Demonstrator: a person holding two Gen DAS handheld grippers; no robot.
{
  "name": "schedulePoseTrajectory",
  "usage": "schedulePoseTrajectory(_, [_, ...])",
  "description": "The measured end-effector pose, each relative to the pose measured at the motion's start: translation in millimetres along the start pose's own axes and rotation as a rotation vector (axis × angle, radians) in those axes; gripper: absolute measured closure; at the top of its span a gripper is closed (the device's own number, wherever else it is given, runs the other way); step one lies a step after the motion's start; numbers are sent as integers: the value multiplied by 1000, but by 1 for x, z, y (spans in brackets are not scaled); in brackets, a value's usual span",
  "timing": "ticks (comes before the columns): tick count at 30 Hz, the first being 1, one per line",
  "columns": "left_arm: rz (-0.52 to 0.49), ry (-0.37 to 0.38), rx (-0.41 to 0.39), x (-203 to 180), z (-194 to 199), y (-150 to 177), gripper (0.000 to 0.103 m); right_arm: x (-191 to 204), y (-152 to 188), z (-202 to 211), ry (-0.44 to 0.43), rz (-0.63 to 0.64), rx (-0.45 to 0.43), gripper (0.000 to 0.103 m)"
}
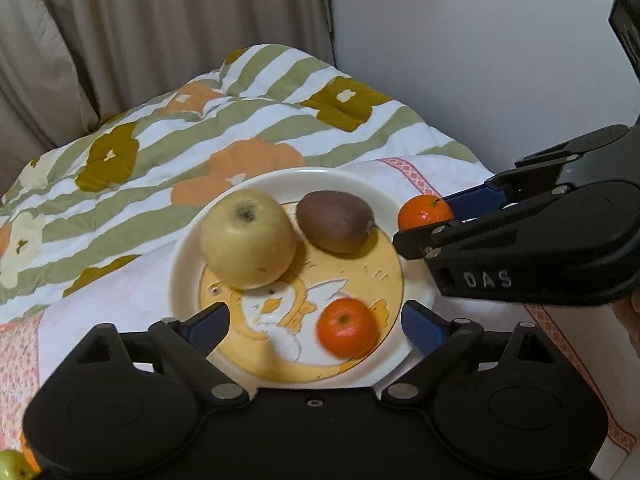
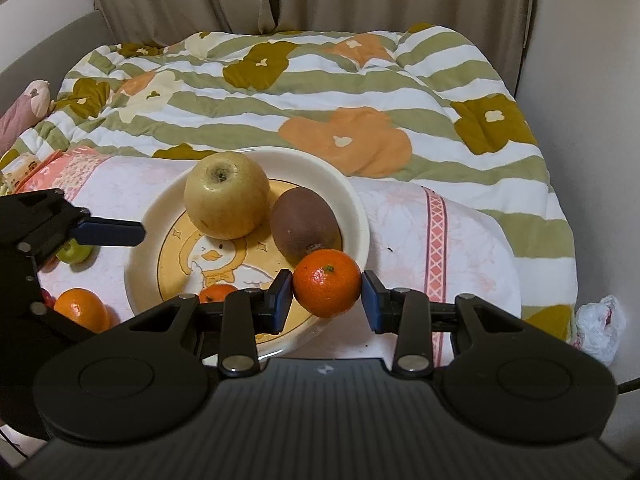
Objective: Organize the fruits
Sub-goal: 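Lower the tangerines into the bowl and open both grippers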
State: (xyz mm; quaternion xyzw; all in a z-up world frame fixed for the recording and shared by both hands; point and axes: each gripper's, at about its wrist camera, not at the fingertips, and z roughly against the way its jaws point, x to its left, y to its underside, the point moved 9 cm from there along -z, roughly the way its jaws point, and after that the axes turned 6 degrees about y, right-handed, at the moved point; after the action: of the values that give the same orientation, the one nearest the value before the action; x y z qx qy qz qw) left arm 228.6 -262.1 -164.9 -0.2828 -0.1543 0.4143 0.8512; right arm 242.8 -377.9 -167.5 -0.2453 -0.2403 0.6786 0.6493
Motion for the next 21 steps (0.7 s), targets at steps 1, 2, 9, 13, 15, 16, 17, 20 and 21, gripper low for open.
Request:
schedulePoseTrajectory(1, [5, -5, 4, 2, 2, 2, 8, 1, -1, 0, -3, 1, 0, 51])
schedulePoseTrajectory(2, [10, -12, 5, 5, 4, 4, 7, 3, -1, 0, -8, 2, 0, 51])
schedulePoseTrajectory(9, [49, -77, 18, 25, 20, 18, 6, 19, -2, -6, -48, 2, 10, 51])
schedulePoseTrajectory(13, [79, -111, 34, 34, 27, 29, 6, 27, -1, -15, -66, 12, 30, 51])
schedulePoseTrajectory(15, [96, -119, 36, 38, 30, 32, 6, 30, 0, -19, -75, 8, 37, 51])
schedulePoseTrajectory(16, [106, -120, 35, 40, 31, 33, 6, 31, 1, -21, -79, 8, 40, 51])
schedulePoseTrajectory(17, [116, -121, 34, 42, 33, 35, 6, 32, 1, -22, -81, 8, 42, 50])
schedulePoseTrajectory(20, [139, -126, 34, 46, 36, 37, 6, 35, 0, -25, -84, 16, 34, 50])
schedulePoseTrajectory(21, [146, -130, 33, 47, 36, 38, 6, 35, -1, -26, -84, 21, 31, 50])
